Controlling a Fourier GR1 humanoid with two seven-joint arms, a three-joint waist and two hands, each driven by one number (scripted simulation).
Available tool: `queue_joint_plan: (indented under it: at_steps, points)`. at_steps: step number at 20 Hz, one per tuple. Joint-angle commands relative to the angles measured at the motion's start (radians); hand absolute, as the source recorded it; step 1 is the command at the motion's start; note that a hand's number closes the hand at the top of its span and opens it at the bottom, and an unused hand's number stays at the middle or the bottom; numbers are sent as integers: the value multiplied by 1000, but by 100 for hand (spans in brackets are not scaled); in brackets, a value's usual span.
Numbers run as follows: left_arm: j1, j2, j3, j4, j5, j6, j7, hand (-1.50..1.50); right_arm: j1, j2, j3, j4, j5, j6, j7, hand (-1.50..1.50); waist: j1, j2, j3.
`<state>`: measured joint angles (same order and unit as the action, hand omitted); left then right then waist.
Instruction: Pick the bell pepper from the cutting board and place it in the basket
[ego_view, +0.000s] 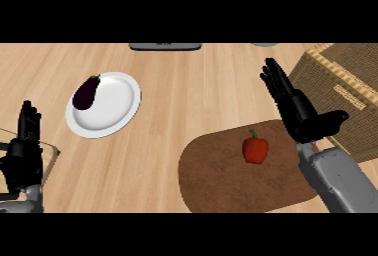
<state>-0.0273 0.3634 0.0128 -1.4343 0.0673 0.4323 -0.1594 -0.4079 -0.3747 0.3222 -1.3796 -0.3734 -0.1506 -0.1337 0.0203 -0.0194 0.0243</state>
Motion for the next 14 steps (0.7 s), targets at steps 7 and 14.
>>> queue_joint_plan:
  at_steps: [7, 14]
  points:
    - [-32, 26, -147, 12, 2, -167, 234, 0, 25, -20, -125, -39, -47, 274, -476, 150, -70, 23, -15]
    - [-109, 41, -177, -12, 41, -239, 353, 0, 242, 212, -55, -119, 135, -80, -627, -150, -50, 12, -24]
